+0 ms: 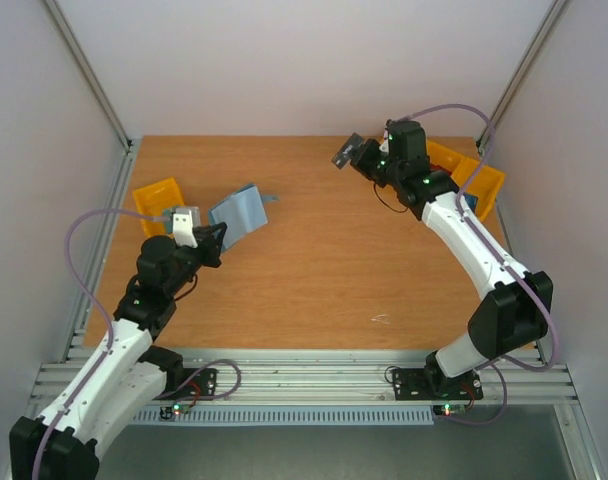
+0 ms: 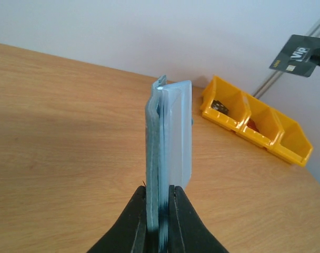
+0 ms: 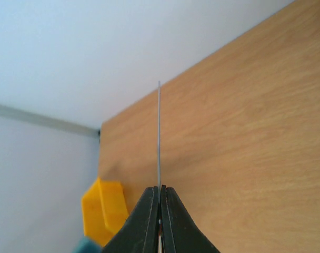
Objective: Take the credit cards out of the card holder
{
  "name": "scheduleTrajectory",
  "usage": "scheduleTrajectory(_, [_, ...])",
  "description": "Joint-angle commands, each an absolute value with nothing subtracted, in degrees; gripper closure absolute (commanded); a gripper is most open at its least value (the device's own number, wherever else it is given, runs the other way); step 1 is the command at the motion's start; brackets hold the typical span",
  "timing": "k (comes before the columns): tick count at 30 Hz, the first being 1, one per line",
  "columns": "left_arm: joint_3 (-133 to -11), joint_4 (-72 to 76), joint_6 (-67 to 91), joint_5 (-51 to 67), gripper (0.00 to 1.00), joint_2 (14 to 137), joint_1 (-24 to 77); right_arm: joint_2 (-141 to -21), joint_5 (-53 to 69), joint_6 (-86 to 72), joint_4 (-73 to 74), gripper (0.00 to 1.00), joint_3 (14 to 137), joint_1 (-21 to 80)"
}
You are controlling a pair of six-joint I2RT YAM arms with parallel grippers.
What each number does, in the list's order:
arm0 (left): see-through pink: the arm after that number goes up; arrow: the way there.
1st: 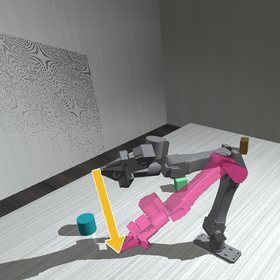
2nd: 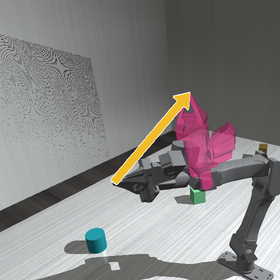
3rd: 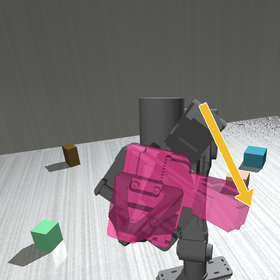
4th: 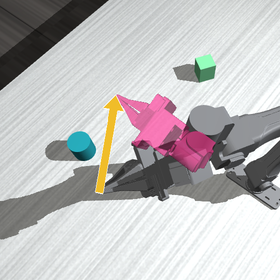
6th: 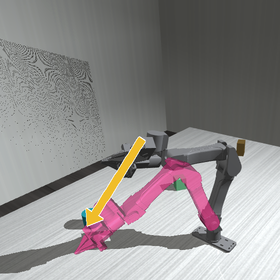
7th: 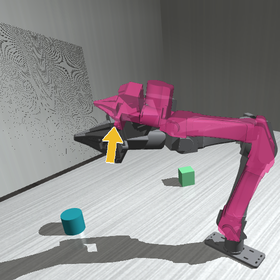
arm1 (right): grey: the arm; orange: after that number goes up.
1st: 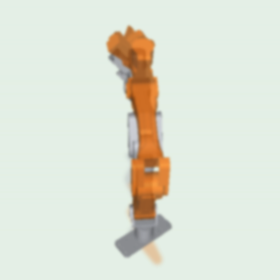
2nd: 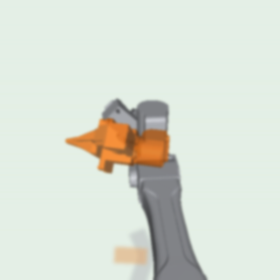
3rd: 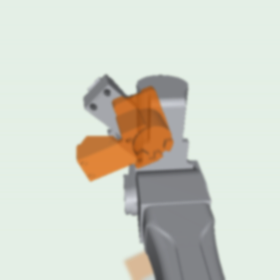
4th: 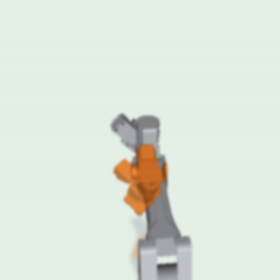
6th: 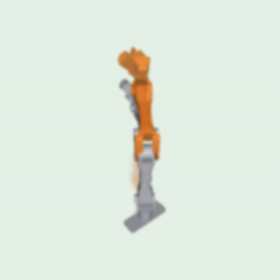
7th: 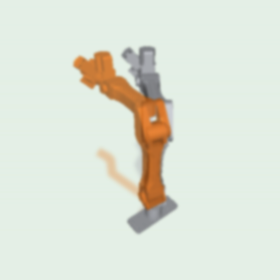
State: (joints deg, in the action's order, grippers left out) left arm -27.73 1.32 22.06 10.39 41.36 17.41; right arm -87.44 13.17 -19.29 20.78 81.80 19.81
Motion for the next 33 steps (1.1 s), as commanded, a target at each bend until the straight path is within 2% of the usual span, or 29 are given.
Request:
scheduleTrajectory(1, [-25.8,3.3,24.1,6.8,1.00,38.5,15.9,-88.9,-2.7,-31.4,12.9,0.99,81.8,19.6])
scheduleTrajectory(13, [-20.6,4.2,26.6,3.8,1.00,32.9,12.1,-100.6,-26.5,-50.3,12.8,0.99,86.4,18.5])
scheduleTrajectory(19, [-18.3,4.9,26.3,2.3,1.00,29.2,11.6,-109.2,-24.5,-62.0,15.0,0.99,92.2,15.5])
scheduleTrajectory(26, [-17.1,5.2,26.5,1.7,1.00,27.2,11.3,-117.3,-32.4,-67.5,18.3,0.99,100.0,14.7])
scheduleTrajectory(33, [-16.5,5.4,26.8,1.7,1.00,26.9,11.2,-124.2,-33.7,-77.0,25.9,0.99,107.5,12.5])
